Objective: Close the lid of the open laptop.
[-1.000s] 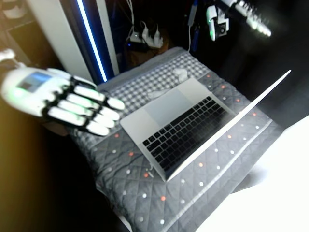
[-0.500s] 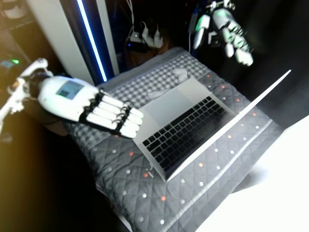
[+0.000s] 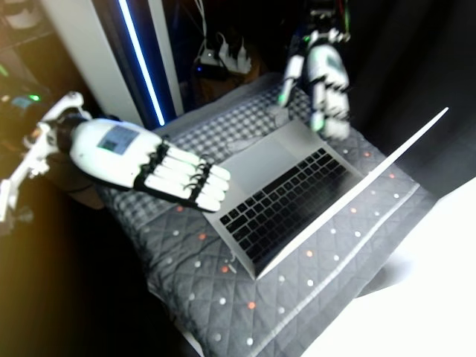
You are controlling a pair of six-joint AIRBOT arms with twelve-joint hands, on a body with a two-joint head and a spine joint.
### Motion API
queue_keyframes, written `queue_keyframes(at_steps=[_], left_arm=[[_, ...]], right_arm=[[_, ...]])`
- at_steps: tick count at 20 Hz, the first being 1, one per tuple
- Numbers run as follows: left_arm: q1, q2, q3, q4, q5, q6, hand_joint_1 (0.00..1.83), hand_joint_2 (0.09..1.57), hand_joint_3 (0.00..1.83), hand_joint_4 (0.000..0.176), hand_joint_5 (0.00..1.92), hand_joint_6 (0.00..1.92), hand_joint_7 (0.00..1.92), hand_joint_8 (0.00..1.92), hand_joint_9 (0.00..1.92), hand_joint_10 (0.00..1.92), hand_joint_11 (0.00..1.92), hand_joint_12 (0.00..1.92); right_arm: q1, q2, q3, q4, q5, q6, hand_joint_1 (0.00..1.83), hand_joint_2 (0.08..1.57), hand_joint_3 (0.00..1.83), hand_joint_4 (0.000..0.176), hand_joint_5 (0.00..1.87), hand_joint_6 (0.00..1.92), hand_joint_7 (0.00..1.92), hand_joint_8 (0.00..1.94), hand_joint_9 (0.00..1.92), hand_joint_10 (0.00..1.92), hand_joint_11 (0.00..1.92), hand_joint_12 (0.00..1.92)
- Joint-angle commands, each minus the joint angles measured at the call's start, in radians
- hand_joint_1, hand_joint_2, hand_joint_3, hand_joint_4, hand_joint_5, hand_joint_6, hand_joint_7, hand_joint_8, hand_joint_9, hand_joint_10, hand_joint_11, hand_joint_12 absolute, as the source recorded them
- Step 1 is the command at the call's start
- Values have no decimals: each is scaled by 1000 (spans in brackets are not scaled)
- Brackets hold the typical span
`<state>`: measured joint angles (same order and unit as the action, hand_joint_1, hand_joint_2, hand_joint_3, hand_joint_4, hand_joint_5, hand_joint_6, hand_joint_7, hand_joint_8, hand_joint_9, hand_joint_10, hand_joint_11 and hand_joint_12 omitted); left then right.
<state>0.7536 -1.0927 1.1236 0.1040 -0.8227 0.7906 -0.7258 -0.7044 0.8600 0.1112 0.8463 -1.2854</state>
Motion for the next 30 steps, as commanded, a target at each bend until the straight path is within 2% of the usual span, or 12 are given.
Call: queue_keyframes(at_steps=[1,2,7,8,9,11,13,19,23,24,27,30], left_arm=[[-19,2,2,-5,-94,-6,171,1346,10,42,0,0,0,0,0,0,0,0],[-25,-5,2,16,-74,-11,212,1336,5,67,0,0,0,0,0,0,0,0],[-37,-46,7,83,-14,-35,132,1358,9,66,0,0,0,0,0,0,0,0],[-43,-58,12,107,1,-49,93,1362,10,14,0,0,0,0,0,0,0,0],[-46,-65,15,116,13,-54,93,1362,10,14,0,0,0,0,0,0,0,0],[-47,-73,18,121,25,-55,115,1354,5,51,0,0,0,0,0,0,0,0],[-47,-78,20,133,47,-62,80,1346,2,60,0,0,0,0,0,0,0,0],[-42,-82,24,169,83,-93,43,1330,0,48,0,0,0,0,0,0,0,0],[-29,-79,24,171,70,-111,16,1336,0,47,0,0,0,0,0,0,0,0],[-28,-79,24,171,66,-113,46,1347,3,37,0,0,0,0,0,0,0,0],[-27,-77,21,171,54,-113,54,1348,3,50,0,0,0,0,0,0,0,0],[-28,-74,21,176,58,-113,40,1343,1,62,0,0,0,0,0,0,0,0]], right_arm=[[16,7,5,7,117,-7,0,1341,53,0,0,0,0,0,0,0,0,0],[17,6,6,7,115,-7,2,1350,57,0,0,0,0,0,0,0,0,0],[20,4,8,7,111,-7,0,1353,53,0,0,0,0,0,0,0,0,0],[22,3,8,7,111,-7,0,1357,52,0,0,0,0,0,0,0,0,0],[23,1,9,7,111,-7,0,1357,52,0,0,0,0,0,0,0,0,0],[27,-2,10,7,109,-7,0,1358,50,0,0,0,0,0,0,0,0,0],[31,-3,12,7,106,-7,1,1358,50,0,0,0,0,0,0,0,0,0],[55,-11,18,1,104,-7,187,1383,37,0,0,0,0,0,0,0,0,0],[178,-36,38,-50,27,-7,67,1367,25,2,0,0,0,0,0,0,0,0],[206,-37,40,-61,25,-7,227,1429,44,0,0,0,0,0,0,0,0,0],[257,-30,40,-79,25,-7,369,1416,32,0,0,0,0,0,0,0,0,0],[307,-34,44,-96,24,-6,210,1444,37,0,0,0,0,0,0,0,0,0]])
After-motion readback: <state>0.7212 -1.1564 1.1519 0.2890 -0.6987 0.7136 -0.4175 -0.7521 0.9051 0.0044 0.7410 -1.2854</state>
